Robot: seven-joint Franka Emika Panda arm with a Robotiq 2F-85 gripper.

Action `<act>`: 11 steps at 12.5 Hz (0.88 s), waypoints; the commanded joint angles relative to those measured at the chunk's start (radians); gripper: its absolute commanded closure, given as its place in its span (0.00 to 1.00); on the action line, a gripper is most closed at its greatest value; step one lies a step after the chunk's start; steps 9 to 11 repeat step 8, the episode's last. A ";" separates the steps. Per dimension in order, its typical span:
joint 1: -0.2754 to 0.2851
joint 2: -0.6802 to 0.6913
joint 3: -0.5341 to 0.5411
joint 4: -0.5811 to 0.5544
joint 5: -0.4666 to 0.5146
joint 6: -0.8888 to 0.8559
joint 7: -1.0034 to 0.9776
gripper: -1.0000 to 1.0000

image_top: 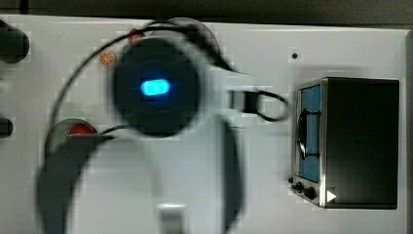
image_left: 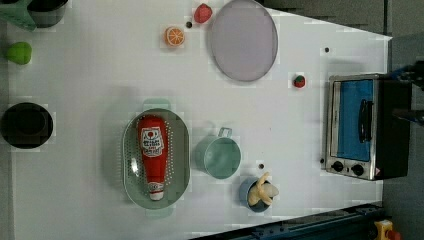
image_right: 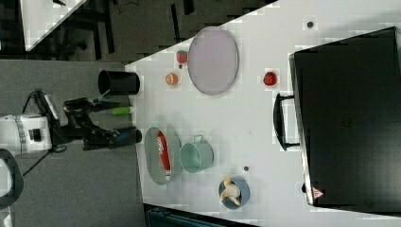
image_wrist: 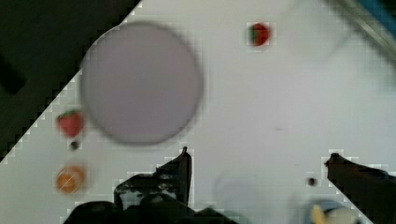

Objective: Pick Ketchup from the table and place it in strainer.

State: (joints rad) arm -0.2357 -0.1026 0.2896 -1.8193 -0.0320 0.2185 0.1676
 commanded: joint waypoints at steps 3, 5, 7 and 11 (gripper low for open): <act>-0.004 0.001 -0.058 0.064 0.026 -0.168 -0.012 0.00; -0.005 0.001 -0.072 0.071 0.026 -0.175 -0.044 0.00; -0.005 0.005 -0.082 0.070 0.026 -0.175 -0.044 0.00; -0.005 0.007 -0.084 0.069 0.026 -0.175 -0.044 0.00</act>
